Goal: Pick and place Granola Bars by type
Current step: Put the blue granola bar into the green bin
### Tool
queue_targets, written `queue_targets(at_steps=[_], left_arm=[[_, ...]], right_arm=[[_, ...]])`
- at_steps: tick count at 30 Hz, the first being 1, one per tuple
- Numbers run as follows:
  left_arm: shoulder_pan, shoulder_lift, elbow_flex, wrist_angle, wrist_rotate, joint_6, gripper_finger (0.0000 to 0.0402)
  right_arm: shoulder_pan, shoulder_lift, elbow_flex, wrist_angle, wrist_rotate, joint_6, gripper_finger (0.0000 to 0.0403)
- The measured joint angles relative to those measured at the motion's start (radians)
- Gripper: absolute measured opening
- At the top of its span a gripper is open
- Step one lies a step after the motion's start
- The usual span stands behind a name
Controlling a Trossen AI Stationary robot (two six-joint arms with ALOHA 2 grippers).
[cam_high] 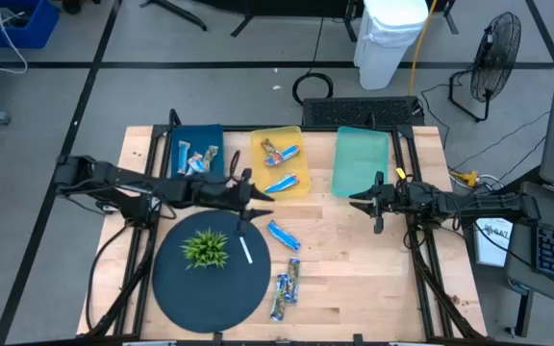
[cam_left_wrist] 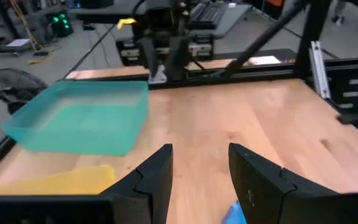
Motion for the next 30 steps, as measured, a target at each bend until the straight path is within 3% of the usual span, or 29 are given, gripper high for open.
queue_targets(at_steps=[7,12,21,30], left_arm=[[-0.010,-0.078,-0.264,0.228,-0.139,-0.023,0.0161],[-0.010,-0.193,-0.459,0.440,-0.151,-0.047,0.0161],[-0.010,-0.511,-0.702,0.463,-0.236,-0.079,0.0161],[-0.006,-0.811,-0.701,-0.032,-0.249,-0.105,0.0161]], right_arm=[[0.000,0.000,0.000,0.000,0.000,0.000,0.0084],[0.000,0.000,0.000,0.001,0.000,0.000,0.0084],[0.000,0.000,0.000,0.001,0.000,0.000,0.0084],[0.000,0.000,0.000,0.001,-0.001,0.000,0.0084]])
